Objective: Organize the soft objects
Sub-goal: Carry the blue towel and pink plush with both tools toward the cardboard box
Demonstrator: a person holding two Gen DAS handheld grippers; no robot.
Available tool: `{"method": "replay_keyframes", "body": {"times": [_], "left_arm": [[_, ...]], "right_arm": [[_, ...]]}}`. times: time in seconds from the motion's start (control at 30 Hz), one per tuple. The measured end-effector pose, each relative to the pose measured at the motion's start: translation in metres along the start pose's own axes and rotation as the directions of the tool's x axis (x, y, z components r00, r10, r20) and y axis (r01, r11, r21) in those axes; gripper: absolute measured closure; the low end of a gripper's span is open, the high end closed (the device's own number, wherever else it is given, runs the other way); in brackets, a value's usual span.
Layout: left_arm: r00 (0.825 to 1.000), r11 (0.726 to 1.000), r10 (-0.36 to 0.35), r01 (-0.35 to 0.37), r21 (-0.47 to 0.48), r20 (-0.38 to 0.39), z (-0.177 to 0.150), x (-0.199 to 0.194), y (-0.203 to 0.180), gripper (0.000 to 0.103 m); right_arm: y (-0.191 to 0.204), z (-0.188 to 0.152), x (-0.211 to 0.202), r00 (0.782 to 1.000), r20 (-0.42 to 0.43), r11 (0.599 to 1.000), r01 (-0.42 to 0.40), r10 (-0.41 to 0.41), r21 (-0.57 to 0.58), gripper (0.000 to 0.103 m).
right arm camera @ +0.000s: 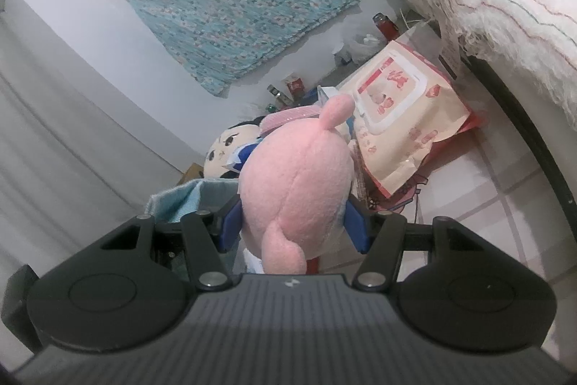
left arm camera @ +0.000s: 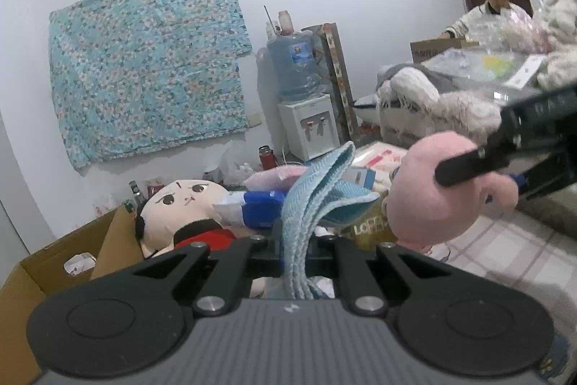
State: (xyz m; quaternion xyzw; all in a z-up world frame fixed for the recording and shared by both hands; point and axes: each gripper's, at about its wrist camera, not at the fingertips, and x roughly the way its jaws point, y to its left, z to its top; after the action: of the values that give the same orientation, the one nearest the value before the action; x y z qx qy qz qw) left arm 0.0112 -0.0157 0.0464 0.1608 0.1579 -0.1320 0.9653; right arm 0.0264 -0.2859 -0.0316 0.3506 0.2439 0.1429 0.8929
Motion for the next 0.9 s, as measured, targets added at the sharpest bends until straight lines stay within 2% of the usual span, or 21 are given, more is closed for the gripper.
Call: {"method": "replay_keyframes", "body": {"times": [0.17, 0.3, 0.47, 0.6, 0.7, 0.8, 0.9], "left_arm": [[1.0, 0.998, -0.028, 0.028, -0.058, 0.0, 0.017, -0.017, 0.023, 0.094], [0.999, 0.995, -0.033, 0.033, -0.098, 0.003, 0.03, -0.034, 0.045, 0.094], [0.999, 0.992, 0.034, -0.036, -0.125, -0.015, 0.038, -0.049, 0.069, 0.094], [0.997, 0.98, 0.06, -0.068, -0.188, -0.05, 0.04, -0.051, 0.091, 0.094], [0.996, 0.969, 0.084, -0.092, -0.23, -0.043, 0.039, -0.058, 0.109, 0.094], [0.993, 0.955, 0.106, -0.114, -0.274, -0.043, 0.037, -0.068, 0.127, 0.094], [0.991, 0.945, 0.117, -0.129, -0.302, -0.057, 0.038, -0.078, 0.15, 0.094]], "right_arm": [[0.005, 0.001, -0.001, 0.998, 0.002, 0.998, -0.068, 0.068, -0.006, 0.045], [-0.003, 0.004, 0.005, 0.994, -0.014, 0.993, -0.104, 0.105, 0.057, 0.045], [0.004, 0.007, 0.001, 0.986, 0.005, 0.986, -0.167, 0.166, 0.025, 0.045], [0.007, 0.009, 0.003, 0.98, -0.011, 0.979, -0.199, 0.2, 0.049, 0.045], [0.014, 0.018, 0.012, 0.978, -0.003, 0.975, -0.208, 0.208, 0.079, 0.045], [0.032, 0.025, 0.02, 0.97, -0.006, 0.966, -0.242, 0.243, 0.087, 0.045], [0.062, 0.03, 0.026, 0.952, -0.037, 0.952, -0.301, 0.303, 0.057, 0.045]]}}
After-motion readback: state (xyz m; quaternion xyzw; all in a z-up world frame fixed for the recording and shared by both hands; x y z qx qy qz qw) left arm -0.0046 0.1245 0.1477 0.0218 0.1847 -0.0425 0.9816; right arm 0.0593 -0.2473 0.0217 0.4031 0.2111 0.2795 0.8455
